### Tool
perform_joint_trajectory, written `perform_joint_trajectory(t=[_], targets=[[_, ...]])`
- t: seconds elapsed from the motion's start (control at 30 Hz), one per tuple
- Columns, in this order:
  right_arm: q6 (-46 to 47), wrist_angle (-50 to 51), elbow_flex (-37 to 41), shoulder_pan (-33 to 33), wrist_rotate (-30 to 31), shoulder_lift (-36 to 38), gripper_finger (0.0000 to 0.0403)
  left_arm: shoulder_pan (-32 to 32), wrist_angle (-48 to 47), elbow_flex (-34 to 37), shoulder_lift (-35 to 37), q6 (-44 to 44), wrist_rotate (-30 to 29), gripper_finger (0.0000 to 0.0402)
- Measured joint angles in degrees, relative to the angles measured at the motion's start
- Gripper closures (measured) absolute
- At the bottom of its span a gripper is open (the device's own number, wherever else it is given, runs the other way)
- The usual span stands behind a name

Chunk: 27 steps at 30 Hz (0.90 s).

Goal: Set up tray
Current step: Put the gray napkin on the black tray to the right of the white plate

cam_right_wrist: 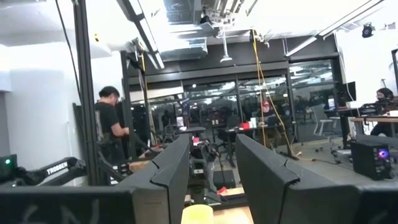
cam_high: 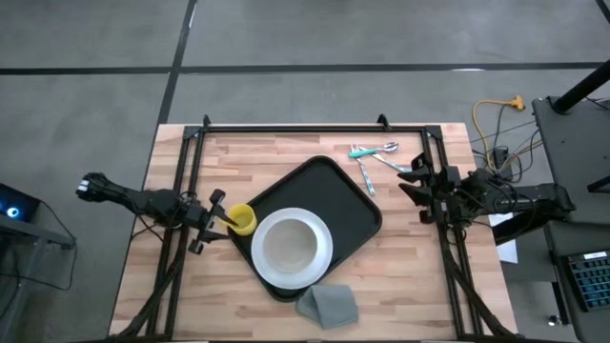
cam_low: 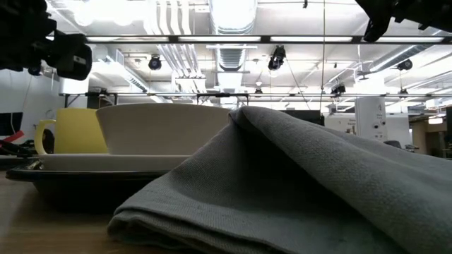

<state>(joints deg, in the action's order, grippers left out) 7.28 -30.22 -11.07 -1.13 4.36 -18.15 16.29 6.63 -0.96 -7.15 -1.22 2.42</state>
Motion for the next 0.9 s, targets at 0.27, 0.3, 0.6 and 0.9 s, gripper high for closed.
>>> perform_joint_trajectory(t=[0.27, 0.3, 0.6, 0.9], targets=[[-0.6, -0.1, 0.0, 0.0, 0.1, 0.0, 0.0280, 0.0, -2.9, -1.1, 7.0, 1.8, 10.4, 0.0242], [-0.5, -0.1, 0.0, 0.0, 0.1, 0.0, 0.0280, 0.0, -3.9, -0.8, 6.9, 1.8, 14.6, 0.0242], [-1.7, 0.1, -1.5, 0.0, 0.2, -0.3, 0.0280, 0.0, -3.9, -0.8, 6.9, 5.9, 40.6, 0.0242], [-1.6, 26.0, -12.1, 0.0, 1.5, -2.2, 0.0280, 0.0, -5.5, -0.8, 2.6, 6.3, 40.6, 0.0242]])
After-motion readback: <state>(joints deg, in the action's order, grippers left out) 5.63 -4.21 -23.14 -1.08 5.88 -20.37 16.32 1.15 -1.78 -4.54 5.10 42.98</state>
